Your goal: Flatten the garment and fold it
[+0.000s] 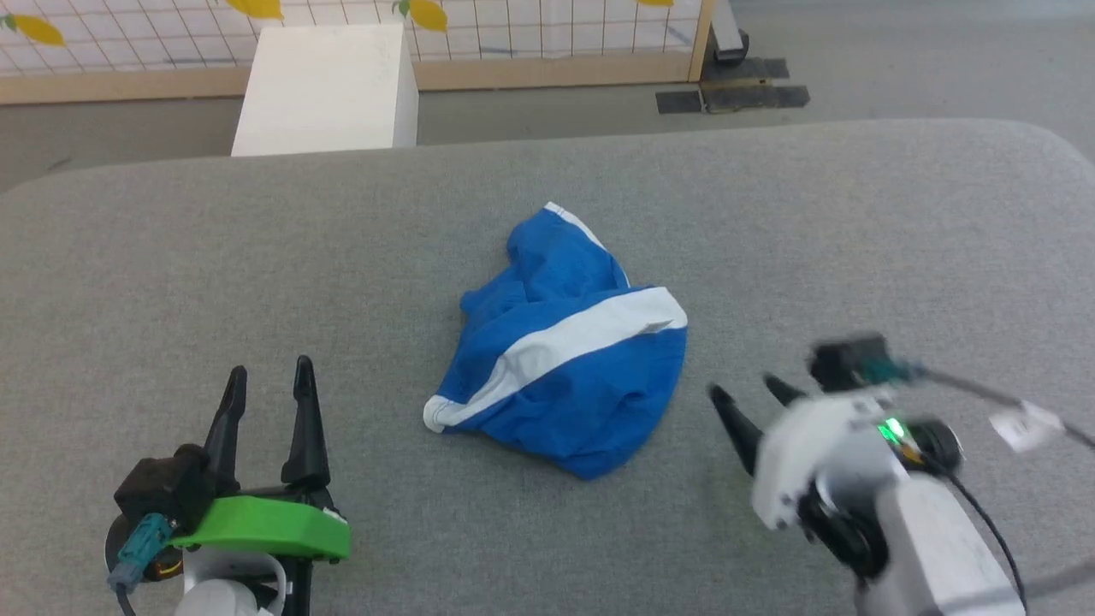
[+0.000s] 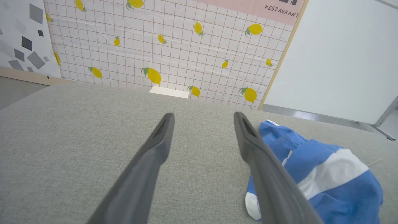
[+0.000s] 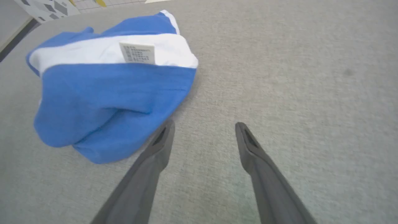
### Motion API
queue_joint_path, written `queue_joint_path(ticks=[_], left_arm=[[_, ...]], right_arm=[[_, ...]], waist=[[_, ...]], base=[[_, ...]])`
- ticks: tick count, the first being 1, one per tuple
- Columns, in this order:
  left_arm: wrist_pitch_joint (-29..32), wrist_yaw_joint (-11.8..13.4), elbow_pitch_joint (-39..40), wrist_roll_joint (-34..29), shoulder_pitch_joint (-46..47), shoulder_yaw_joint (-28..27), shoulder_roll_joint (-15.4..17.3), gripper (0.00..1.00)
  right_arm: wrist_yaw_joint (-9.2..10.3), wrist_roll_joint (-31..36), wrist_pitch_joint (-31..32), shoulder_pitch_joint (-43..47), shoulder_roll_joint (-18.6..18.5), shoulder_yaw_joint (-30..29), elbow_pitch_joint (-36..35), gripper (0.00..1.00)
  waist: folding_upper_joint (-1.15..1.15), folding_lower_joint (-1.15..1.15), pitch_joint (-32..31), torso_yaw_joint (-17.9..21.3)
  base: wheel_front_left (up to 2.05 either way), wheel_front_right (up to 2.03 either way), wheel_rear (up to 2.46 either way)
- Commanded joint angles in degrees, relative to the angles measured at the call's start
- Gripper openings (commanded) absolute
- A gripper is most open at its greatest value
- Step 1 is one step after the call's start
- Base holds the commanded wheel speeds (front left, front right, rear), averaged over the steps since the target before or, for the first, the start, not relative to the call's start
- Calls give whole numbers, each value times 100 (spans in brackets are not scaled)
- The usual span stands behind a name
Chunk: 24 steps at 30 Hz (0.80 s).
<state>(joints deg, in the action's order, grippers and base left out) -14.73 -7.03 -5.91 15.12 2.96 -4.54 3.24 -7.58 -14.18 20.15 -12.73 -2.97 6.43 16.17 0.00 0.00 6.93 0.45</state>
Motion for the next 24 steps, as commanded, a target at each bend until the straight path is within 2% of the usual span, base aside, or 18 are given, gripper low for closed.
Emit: queue_joint_path(ticks=[1, 5, 9, 13, 18, 19, 20, 24], left_arm=[[-27, -27, 48, -23, 6, 14, -24, 100], [-27, -39, 55, -9, 218, 177, -11, 100], [-27, -43, 13, 109, 454, 401, 65, 100], [-27, -44, -34, 264, 597, 539, 151, 100], [-27, -45, -126, 364, 634, 581, 218, 100], [-27, -45, -146, 364, 639, 606, 228, 100], [-27, -45, -160, 362, 639, 626, 233, 100], [-27, -45, -198, 355, 623, 687, 252, 100]], right_arm=[[9, -14, 134, -470, 10, 159, 124, 100], [9, 306, 549, -1649, 10, 578, 919, 100], [9, 756, 923, -2458, 10, 623, 1750, 100], [9, 778, 1385, -2770, 10, 964, 2344, 100], [9, 654, 1902, -2776, 10, 1377, 2699, 100], [9, 656, 1964, -2772, 10, 1422, 2742, 38], [9, 621, 1961, -2764, 10, 1441, 2750, 0], [9, 514, 1531, -2783, 10, 1216, 2669, 0]], waist=[[0, 0, 202, -71], [0, 0, 537, -352], [0, 0, 888, -651], [0, 0, 1064, -818], [0, 0, 1075, -817], [0, 0, 1049, -797], [0, 0, 1020, -778], [0, 0, 818, -645]], base=[[0, 0, 0], [0, 0, 0], [0, 0, 0], [0, 0, 0], [0, 0, 0], [0, 0, 0], [0, 0, 0], [0, 0, 0]])
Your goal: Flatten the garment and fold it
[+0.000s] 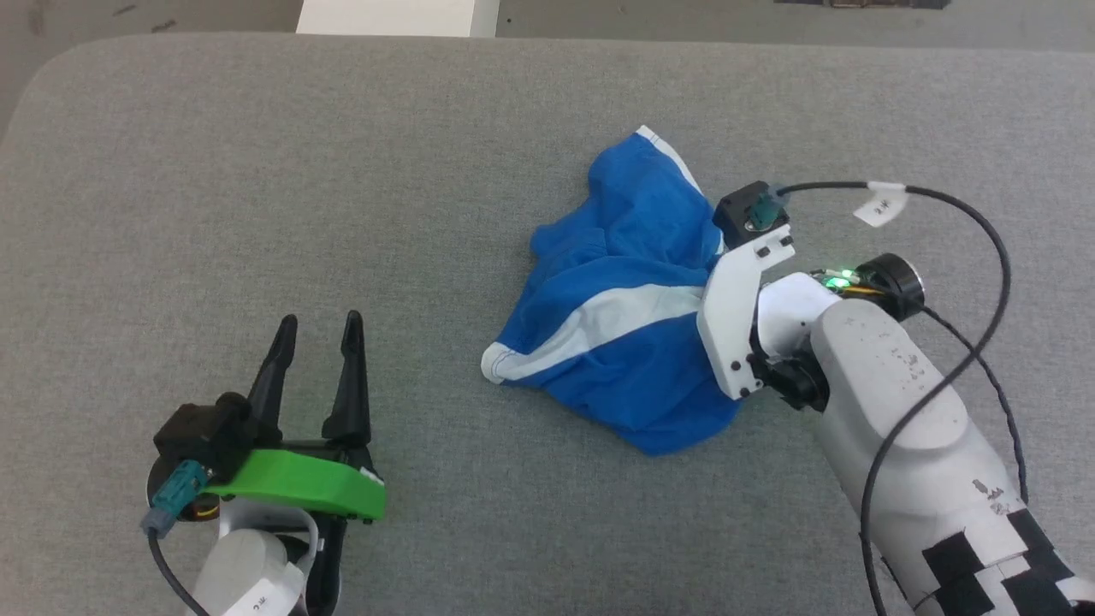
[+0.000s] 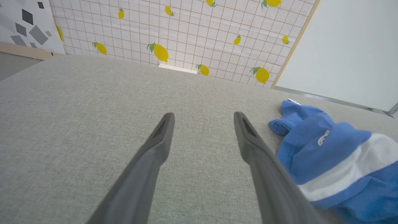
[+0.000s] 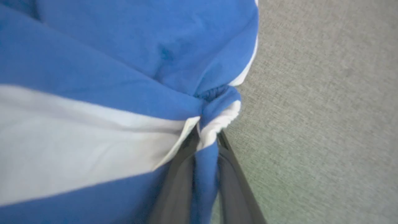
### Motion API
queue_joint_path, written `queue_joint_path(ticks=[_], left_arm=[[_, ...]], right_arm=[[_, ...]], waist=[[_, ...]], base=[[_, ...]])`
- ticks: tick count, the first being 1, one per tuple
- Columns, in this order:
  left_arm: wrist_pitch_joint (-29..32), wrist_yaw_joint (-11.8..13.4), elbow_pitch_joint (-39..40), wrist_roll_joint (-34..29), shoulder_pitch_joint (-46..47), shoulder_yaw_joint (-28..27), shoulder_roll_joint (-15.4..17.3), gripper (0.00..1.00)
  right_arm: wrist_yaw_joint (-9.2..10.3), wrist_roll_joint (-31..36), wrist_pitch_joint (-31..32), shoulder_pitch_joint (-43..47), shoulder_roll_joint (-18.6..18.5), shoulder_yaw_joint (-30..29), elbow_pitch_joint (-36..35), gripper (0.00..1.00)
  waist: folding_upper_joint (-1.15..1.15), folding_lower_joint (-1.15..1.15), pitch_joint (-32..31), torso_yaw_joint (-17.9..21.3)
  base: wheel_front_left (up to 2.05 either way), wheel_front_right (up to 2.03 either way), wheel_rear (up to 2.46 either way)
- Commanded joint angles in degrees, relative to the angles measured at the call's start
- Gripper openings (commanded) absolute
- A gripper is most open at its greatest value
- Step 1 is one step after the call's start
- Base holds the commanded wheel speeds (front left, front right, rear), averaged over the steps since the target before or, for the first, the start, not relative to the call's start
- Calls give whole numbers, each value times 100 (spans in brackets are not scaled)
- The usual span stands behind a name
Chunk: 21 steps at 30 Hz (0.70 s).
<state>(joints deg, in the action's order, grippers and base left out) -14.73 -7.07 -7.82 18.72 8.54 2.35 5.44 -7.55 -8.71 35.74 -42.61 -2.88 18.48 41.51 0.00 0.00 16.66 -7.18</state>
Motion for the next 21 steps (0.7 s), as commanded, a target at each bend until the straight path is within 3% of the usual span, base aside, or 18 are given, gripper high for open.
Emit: queue_joint_path(ticks=[1, 5, 6, 13, 18, 20, 21], left_arm=[[-27, -41, -8, -18, 45, 16, 29, 100], [-27, -41, -26, -89, -64, 40, -1, 100], [-27, -41, -46, -149, -212, 10, -48, 100], [-27, -41, -57, -255, -543, -34, -157, 100], [-27, -41, -118, -302, -643, 7, -156, 100], [-27, -41, -137, -297, -650, -5, -146, 100], [-27, -41, -144, -268, -637, 19, -144, 100]], right_arm=[[6, -44, -266, 196, 1, -144, 63, 0], [6, -218, -1183, 352, 1, -904, -394, 0], [6, -91, -1610, 806, 1, -1658, -910, 0], [6, -105, -1225, 3038, 1, -2967, -2093, 0], [6, -677, -999, 3916, 1, -2921, -2256, 0], [6, -812, -1251, 3938, 1, -2957, -2338, 100], [6, -942, -1496, 3906, 1, -3036, -2411, 100]], waist=[[0, 0, -225, 156], [0, 0, -561, 297], [0, 0, -817, 397], [0, 0, -1135, 563], [0, 0, -1147, 663], [0, 0, -1145, 711], [0, 0, -1140, 741]], base=[[0, 0, 0], [0, 0, 0], [0, 0, 0], [0, 0, 0], [0, 0, 0], [0, 0, 0], [0, 0, 0]])
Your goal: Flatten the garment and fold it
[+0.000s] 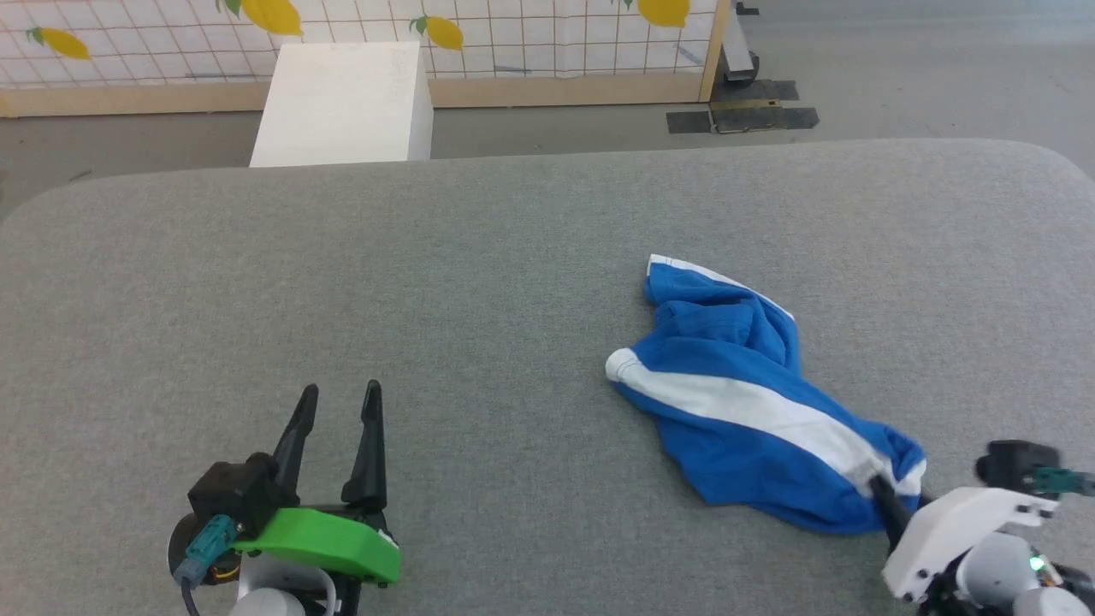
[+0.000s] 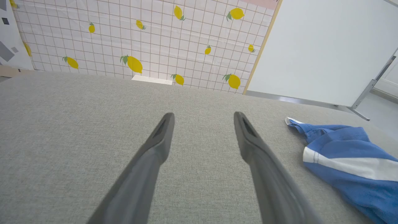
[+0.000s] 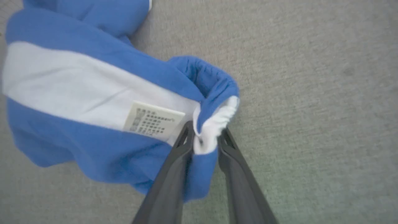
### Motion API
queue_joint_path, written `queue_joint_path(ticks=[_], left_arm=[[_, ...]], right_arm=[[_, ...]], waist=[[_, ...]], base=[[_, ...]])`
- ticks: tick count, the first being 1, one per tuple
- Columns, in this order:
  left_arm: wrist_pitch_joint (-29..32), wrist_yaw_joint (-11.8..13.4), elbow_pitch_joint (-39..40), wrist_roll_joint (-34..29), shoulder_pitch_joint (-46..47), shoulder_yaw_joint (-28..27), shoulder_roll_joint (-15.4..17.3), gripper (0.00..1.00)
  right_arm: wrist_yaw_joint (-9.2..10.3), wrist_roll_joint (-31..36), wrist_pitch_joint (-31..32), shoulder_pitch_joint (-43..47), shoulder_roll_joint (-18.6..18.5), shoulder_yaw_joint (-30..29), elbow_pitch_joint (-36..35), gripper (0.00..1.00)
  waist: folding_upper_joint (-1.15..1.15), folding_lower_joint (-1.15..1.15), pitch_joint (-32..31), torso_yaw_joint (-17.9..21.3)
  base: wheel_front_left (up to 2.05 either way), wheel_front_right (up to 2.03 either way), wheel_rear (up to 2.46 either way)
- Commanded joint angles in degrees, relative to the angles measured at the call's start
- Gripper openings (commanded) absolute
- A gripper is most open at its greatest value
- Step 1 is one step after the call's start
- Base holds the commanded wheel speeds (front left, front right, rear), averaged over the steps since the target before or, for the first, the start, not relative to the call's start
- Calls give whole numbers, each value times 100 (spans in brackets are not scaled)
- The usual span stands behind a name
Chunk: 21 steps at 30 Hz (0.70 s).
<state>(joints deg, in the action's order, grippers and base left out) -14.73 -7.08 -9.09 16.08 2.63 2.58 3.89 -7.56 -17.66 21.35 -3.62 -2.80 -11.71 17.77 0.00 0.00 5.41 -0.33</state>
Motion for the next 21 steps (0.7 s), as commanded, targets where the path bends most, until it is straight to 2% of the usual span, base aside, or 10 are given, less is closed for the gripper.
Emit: queue_joint_path(ticks=[1, 4, 8, 11, 15, 17, 21], left_arm=[[-27, -40, -25, 28, -24, 39, 18, 100], [103, -40, -1, 271, 211, 320, 63, 100], [919, -40, 59, 726, 1052, 1098, 266, 100], [1871, -40, -153, 1054, 1874, 1624, 395, 100], [3276, -31, -678, 1368, 2651, 2077, 369, 100], [4022, -2, -979, 1329, 2910, 2304, 399, 100], [5167, 225, -1401, 1134, 3255, 2625, 475, 100]], right_arm=[[8, -125, -248, -20, -8, -96, -92, 100], [8, -134, -870, -101, -8, -454, -330, 100], [8, -82, -1152, -153, -8, -753, -593, 100], [8, -88, -1172, -222, -8, -787, -762, 100], [8, -137, -1168, -252, -8, -723, -866, 100], [8, -185, -1195, -233, -8, -681, -878, 100], [8, -296, -1308, -157, -8, -628, -840, 100]], waist=[[0, 0, -8, 75], [0, 0, 54, 176], [0, 0, 243, 357], [0, 0, 451, 587], [0, 0, 702, 920], [0, 0, 830, 1056], [0, 0, 1042, 1279]], base=[[0, 0, 0], [0, 0, 0], [0, 0, 0], [0, 0, 0], [0, 0, 0], [0, 0, 0], [0, 0, 0]])
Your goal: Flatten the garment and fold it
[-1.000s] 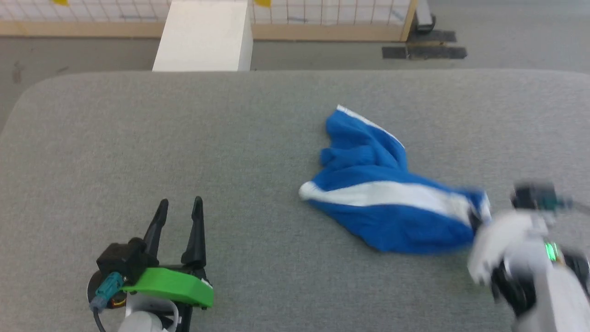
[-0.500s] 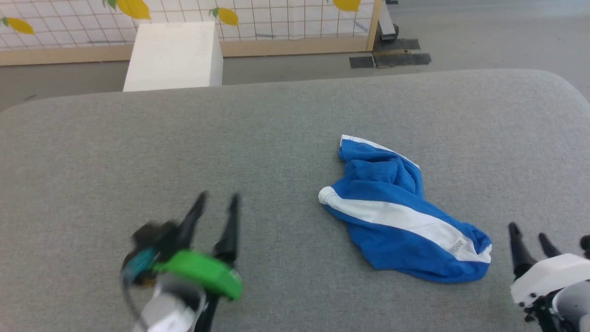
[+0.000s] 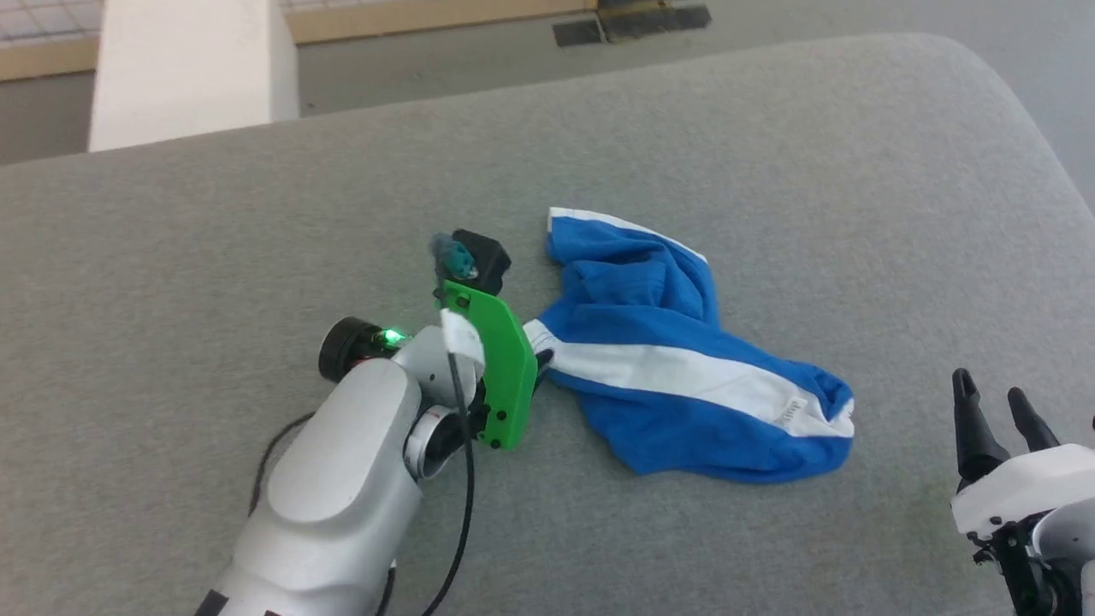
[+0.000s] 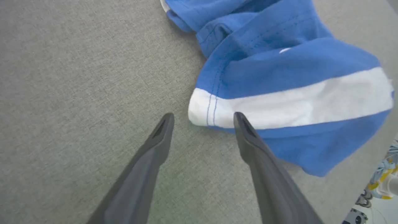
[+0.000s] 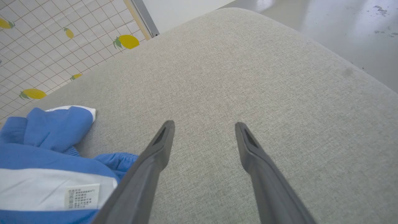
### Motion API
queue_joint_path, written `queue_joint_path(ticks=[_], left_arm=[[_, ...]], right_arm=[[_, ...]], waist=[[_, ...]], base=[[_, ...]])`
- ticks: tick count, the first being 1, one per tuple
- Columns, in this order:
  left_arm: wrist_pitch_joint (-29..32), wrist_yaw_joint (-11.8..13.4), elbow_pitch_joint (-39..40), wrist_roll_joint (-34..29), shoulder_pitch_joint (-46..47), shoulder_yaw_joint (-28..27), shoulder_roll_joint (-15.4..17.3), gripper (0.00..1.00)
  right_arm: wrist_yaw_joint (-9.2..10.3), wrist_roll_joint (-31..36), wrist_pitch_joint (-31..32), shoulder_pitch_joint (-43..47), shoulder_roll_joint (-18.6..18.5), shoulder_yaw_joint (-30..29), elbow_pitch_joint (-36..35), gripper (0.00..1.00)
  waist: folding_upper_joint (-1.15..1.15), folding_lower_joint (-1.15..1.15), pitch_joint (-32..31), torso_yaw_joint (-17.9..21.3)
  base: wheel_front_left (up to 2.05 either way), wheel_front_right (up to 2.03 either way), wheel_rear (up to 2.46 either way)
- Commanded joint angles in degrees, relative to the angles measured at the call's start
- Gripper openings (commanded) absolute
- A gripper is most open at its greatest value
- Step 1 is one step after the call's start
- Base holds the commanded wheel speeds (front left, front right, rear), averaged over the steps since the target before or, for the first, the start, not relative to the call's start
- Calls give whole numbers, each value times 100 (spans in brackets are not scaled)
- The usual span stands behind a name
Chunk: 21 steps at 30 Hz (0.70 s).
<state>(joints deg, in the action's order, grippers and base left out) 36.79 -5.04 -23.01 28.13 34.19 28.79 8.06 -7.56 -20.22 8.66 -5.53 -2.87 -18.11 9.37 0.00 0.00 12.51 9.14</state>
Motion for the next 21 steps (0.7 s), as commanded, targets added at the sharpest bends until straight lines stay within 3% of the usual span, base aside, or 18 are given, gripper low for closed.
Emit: queue_joint_path(ticks=[1, 8, 9, 10, 12, 15, 21], left_arm=[[158, 65, -42, -102, 145, 37, 72, 100], [512, 143, -115, -178, 217, 200, 118, 100], [576, 116, -121, -146, 191, 224, 129, 28], [654, 84, -124, -76, 145, 236, 132, 0], [848, 10, -120, 104, 51, 262, 126, 0], [672, 0, 1, 311, 0, 98, 85, 0], [-559, 246, 362, 1044, 281, -1046, -175, 0]], right_arm=[[8, -71, -69, 44, 0, 30, 21, 100], [8, -177, -321, 86, 0, 105, 187, 100], [8, -171, -340, 78, 0, 102, 211, 100], [8, -161, -360, 62, 0, 97, 239, 100], [8, -123, -383, 32, 0, 88, 277, 100], [8, -75, -381, -33, 0, 80, 322, 100], [8, 86, -260, -116, 0, 63, 427, 100]], waist=[[0, 0, 373, 374], [0, 0, 546, 458], [0, 0, 543, 444], [0, 0, 531, 413], [0, 0, 478, 326], [0, 0, 381, 173], [0, 0, 51, -275]], base=[[0, 0, 0], [0, 0, 0], [0, 0, 0], [0, 0, 0], [0, 0, 0], [0, 0, 0], [0, 0, 0]])
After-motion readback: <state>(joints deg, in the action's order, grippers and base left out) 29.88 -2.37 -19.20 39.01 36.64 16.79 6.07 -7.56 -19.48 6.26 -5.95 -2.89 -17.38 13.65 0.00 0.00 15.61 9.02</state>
